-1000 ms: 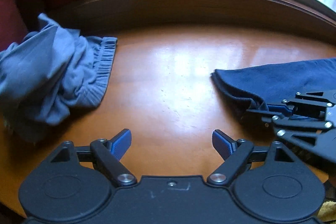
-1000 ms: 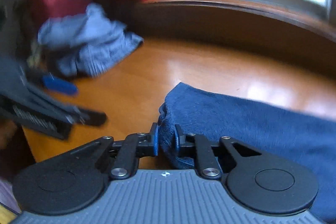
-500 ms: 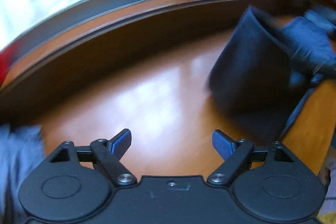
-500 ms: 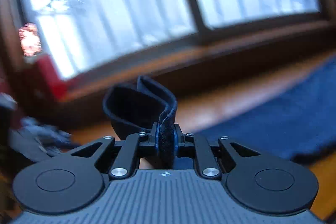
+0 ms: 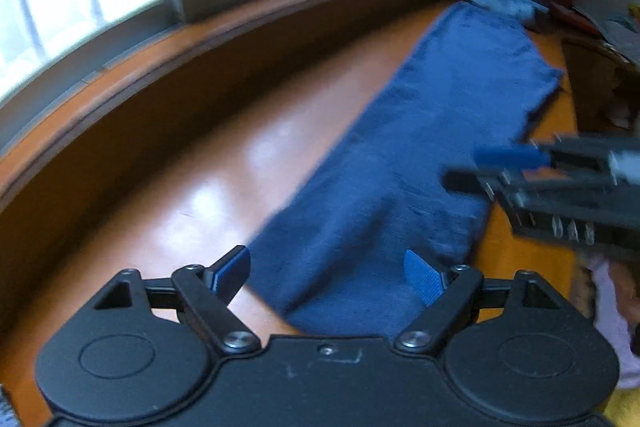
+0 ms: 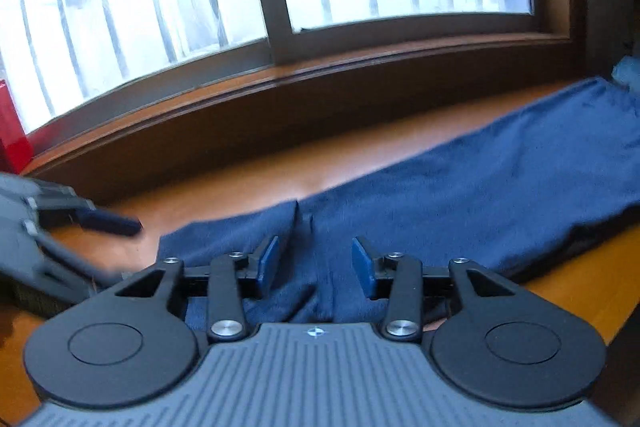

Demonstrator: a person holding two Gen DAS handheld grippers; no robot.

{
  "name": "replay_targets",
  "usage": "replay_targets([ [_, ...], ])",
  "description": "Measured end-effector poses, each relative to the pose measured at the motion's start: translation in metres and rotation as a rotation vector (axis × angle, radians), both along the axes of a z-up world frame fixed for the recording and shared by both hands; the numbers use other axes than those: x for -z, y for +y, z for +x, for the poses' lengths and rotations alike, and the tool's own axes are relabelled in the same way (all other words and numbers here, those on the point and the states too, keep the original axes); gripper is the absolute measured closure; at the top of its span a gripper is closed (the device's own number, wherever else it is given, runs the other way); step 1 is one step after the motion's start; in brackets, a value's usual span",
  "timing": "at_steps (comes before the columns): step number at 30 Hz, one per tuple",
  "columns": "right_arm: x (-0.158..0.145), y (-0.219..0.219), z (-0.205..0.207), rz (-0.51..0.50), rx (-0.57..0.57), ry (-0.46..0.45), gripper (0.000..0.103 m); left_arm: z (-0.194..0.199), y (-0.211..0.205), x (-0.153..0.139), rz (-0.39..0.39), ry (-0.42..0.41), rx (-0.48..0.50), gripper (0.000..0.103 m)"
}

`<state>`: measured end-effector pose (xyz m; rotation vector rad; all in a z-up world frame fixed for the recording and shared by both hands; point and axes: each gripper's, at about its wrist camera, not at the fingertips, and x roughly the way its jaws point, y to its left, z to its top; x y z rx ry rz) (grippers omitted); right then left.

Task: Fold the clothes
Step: 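Grasp the sweatpants end with the right gripper and fold it over toward the waistband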

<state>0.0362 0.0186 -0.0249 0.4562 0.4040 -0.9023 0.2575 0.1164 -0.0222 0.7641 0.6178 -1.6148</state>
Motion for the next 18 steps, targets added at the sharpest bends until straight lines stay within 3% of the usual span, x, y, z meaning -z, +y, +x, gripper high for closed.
replay_targets([
  [4,-0.001,-0.028,0.023,0.100,-0.130,-0.025,0.060,-0.012,0.004,0.012,0.036,0.020,0.059,0.020],
  [8,0.013,-0.059,0.056,0.191,-0.212,0.083,0.060,-0.023,0.006,0.025,0.066,0.018,0.054,0.020],
  [12,0.018,-0.062,0.069,0.147,-0.199,0.160,0.060,-0.022,0.010,0.029,0.079,0.033,0.024,0.020],
  [14,0.013,-0.058,0.065,0.124,-0.199,0.139,0.049,-0.021,0.012,0.030,0.080,0.036,0.012,0.020],
  [15,0.013,-0.058,0.064,0.120,-0.203,0.139,0.037,-0.021,0.013,0.030,0.080,0.035,0.007,0.020],
  [16,0.013,-0.059,0.063,0.116,-0.207,0.139,0.034,-0.021,0.013,0.030,0.079,0.034,0.002,0.020],
  [17,0.016,-0.060,0.063,0.119,-0.215,0.151,0.034,-0.021,0.014,0.030,0.077,0.034,0.000,0.020],
  [18,0.022,-0.065,0.067,0.134,-0.223,0.168,0.042,-0.021,0.014,0.030,0.077,0.037,-0.003,0.020],
])
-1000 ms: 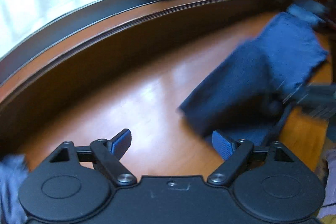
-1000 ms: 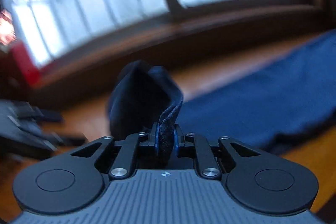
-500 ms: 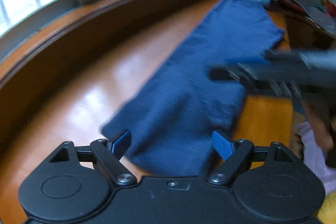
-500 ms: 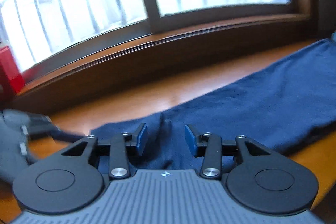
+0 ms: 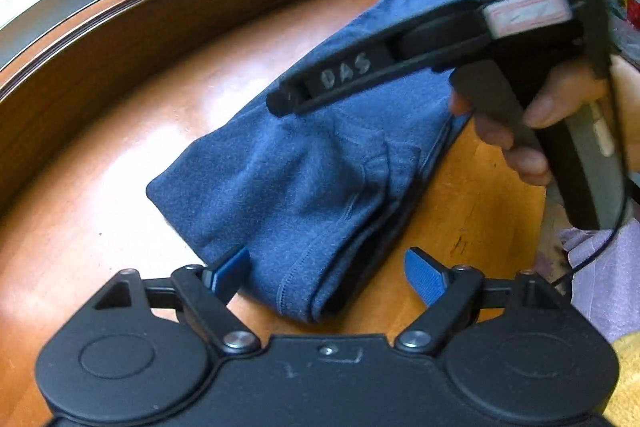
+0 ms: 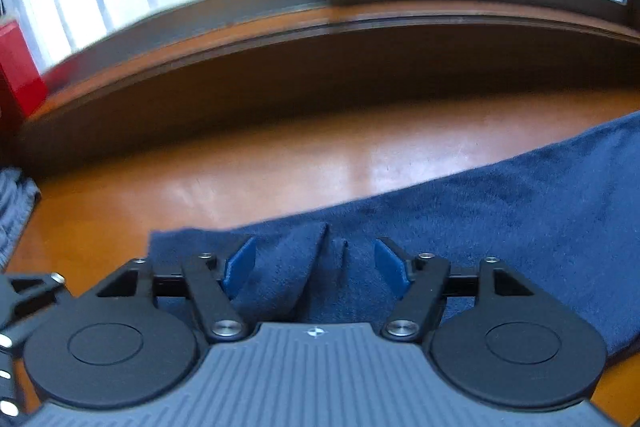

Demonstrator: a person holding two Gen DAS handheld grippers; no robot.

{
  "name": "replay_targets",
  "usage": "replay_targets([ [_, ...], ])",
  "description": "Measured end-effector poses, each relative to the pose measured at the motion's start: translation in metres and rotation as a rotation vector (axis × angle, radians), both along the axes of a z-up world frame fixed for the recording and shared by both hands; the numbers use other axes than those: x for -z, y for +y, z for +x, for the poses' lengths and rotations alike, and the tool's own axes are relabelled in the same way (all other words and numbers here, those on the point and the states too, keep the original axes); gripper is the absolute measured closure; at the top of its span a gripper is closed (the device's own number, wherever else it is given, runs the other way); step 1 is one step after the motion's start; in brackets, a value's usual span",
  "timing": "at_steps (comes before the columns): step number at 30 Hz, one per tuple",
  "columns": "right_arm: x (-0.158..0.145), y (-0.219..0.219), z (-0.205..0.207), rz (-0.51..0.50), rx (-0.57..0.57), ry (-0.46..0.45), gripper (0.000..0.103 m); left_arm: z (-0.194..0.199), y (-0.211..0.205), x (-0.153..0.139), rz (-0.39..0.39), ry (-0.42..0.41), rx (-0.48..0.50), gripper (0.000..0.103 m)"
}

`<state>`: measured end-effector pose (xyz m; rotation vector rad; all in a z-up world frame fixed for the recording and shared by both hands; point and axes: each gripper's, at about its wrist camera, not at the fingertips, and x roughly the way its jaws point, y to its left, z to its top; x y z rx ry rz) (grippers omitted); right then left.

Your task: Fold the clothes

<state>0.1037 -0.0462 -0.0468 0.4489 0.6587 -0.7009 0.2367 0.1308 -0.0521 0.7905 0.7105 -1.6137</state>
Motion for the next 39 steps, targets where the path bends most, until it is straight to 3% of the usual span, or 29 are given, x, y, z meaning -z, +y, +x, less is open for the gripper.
replay_targets([
  [1,0.004,-0.004,0.002,0.024,-0.018,0.007,0.070,0.001,0.001,0.000,-0.001,0.004,-0.004,0.020],
  [2,0.007,-0.007,0.004,0.054,-0.043,0.002,0.077,0.001,0.002,-0.001,-0.002,0.007,-0.008,0.020],
  [4,0.000,-0.003,0.007,0.018,-0.079,-0.005,0.093,0.004,0.004,-0.003,-0.006,0.011,-0.030,0.020],
  [7,-0.026,0.021,0.005,-0.141,-0.203,-0.079,0.092,0.009,0.008,-0.005,-0.006,0.049,-0.062,0.020],
  [9,-0.027,0.022,0.011,-0.195,-0.211,-0.043,0.088,0.011,0.008,-0.003,0.003,0.054,-0.074,0.020],
  [12,-0.005,0.006,0.019,-0.170,-0.155,0.090,0.068,0.007,0.008,-0.002,0.007,0.015,-0.080,0.020],
  [14,-0.002,0.002,0.009,-0.145,-0.087,0.108,0.064,0.006,0.011,-0.008,-0.020,0.000,-0.081,0.020],
  [17,-0.018,0.016,-0.028,-0.140,-0.038,-0.031,0.063,0.014,0.013,-0.021,-0.069,0.004,-0.092,0.020],
  [21,-0.017,0.031,-0.063,-0.058,-0.119,-0.120,0.069,0.021,0.001,-0.021,-0.077,0.014,-0.101,0.020],
  [26,0.003,0.043,-0.051,-0.096,-0.249,-0.015,0.072,0.014,-0.004,-0.014,-0.030,-0.001,-0.066,0.020],
  [32,0.010,0.030,-0.038,-0.083,-0.331,0.018,0.069,-0.008,0.001,-0.002,-0.004,-0.046,-0.023,0.019],
  [34,0.009,0.036,-0.035,-0.118,-0.363,0.069,0.081,-0.012,0.000,0.004,-0.001,-0.060,-0.028,0.017],
  [35,0.007,0.039,-0.034,-0.139,-0.366,0.088,0.100,-0.013,0.000,0.005,0.002,-0.062,-0.033,0.016],
  [39,-0.007,0.046,-0.057,-0.129,-0.228,0.060,0.102,-0.014,0.002,0.007,0.007,-0.068,-0.049,0.015],
])
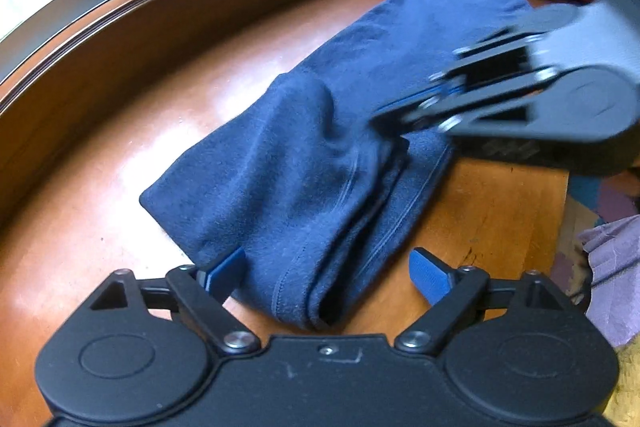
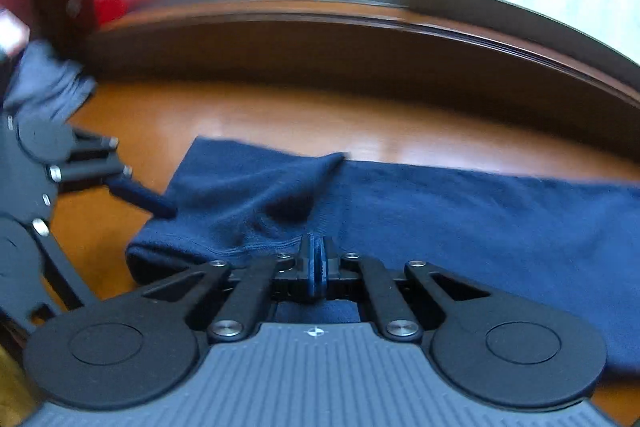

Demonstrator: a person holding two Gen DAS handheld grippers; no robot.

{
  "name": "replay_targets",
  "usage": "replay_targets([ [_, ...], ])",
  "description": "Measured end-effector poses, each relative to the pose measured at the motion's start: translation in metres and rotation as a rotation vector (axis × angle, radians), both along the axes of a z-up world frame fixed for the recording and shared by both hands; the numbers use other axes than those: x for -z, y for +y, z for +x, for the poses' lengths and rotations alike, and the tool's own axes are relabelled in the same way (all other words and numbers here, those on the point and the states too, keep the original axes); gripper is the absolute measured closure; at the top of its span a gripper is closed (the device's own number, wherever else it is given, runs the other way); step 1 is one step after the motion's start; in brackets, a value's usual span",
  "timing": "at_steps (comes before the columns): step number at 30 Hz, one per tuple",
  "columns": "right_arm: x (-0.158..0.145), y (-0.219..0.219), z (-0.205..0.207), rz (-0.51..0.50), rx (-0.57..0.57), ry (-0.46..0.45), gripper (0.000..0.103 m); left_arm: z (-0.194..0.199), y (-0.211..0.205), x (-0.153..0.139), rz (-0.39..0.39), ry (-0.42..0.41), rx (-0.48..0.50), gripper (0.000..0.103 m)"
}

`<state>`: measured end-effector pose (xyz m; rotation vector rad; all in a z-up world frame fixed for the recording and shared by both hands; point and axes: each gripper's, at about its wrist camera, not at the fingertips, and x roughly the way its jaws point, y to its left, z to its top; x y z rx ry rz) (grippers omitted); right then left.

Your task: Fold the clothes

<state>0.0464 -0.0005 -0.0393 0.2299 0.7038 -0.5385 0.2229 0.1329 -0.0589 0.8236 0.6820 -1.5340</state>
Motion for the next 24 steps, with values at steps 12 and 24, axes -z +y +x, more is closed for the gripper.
replay_targets([
  [12,-0.003,0.002,-0.005,0.080,0.122,-0.211,0.066,-0.008,-0.004,0.001,0.018,-0.012,-0.008,0.014],
  [24,0.017,0.010,-0.007,0.077,0.185,0.019,0.072,-0.002,0.002,-0.002,0.004,0.027,-0.033,0.014],
])
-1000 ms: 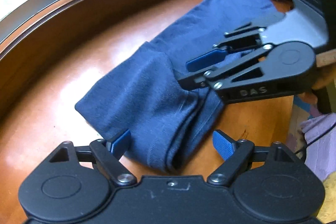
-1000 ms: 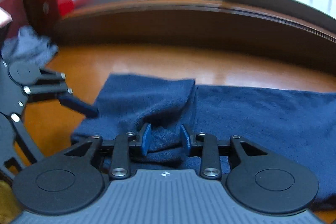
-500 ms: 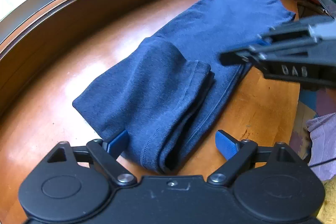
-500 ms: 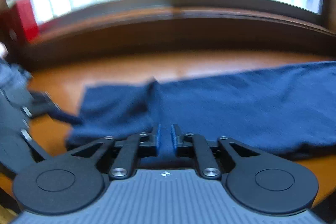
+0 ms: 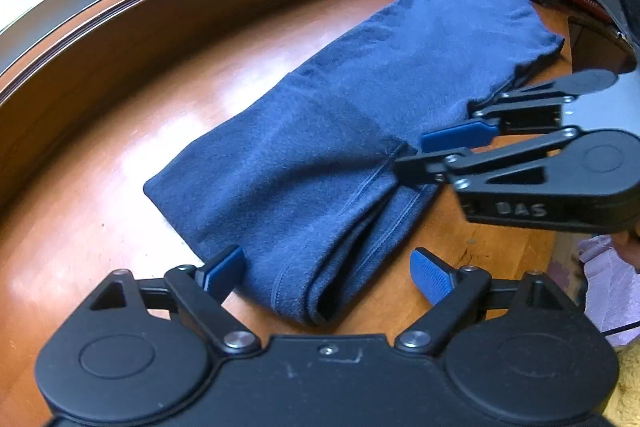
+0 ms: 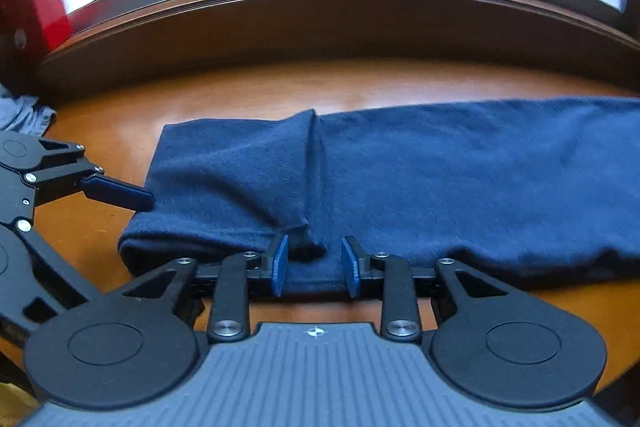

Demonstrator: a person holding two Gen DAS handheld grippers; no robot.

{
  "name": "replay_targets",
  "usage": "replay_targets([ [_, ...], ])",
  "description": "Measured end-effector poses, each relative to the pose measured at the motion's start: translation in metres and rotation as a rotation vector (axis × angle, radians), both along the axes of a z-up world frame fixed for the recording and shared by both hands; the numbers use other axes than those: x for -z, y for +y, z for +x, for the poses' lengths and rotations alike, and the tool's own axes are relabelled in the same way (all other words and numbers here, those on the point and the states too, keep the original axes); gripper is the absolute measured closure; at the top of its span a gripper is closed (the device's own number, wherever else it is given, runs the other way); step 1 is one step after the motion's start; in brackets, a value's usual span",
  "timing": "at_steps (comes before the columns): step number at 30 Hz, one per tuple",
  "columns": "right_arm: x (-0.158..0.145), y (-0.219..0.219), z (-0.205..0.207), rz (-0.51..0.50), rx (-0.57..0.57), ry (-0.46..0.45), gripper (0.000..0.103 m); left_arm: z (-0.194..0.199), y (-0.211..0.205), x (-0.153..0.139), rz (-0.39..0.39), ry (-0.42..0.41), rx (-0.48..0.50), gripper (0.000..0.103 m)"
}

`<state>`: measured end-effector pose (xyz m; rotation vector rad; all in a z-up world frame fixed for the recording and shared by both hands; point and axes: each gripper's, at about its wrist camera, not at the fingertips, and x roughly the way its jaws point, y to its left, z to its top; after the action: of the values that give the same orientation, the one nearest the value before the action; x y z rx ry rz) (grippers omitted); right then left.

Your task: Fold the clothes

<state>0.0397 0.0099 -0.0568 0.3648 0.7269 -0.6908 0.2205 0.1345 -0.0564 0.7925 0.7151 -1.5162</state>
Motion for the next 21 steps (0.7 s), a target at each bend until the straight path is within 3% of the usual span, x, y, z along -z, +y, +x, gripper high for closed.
replay_targets([
  [3,-0.004,0.005,0.002,-0.044,0.038,0.013,0.072,0.001,0.001,-0.001,-0.002,0.004,0.005,0.014],
  [7,-0.015,0.008,0.005,-0.066,0.070,-0.095,0.070,0.004,0.003,-0.001,-0.006,0.012,0.018,0.014],
  [10,-0.013,0.008,0.015,-0.046,0.059,-0.141,0.063,0.007,0.006,-0.003,-0.006,0.011,0.034,0.014],
  [13,0.007,0.005,0.026,0.012,0.075,-0.058,0.063,0.016,0.012,-0.009,-0.021,0.002,0.038,0.014],
  [15,0.011,0.013,0.025,-0.026,0.075,-0.026,0.063,0.025,0.017,-0.019,-0.051,-0.007,0.045,0.014],
  [18,0.000,0.018,0.012,-0.044,0.095,-0.044,0.063,0.039,0.010,-0.033,-0.102,-0.024,0.074,0.014],
  [21,-0.015,0.004,-0.019,-0.133,0.238,-0.028,0.062,0.044,-0.012,-0.036,-0.113,-0.041,0.107,0.014],
])
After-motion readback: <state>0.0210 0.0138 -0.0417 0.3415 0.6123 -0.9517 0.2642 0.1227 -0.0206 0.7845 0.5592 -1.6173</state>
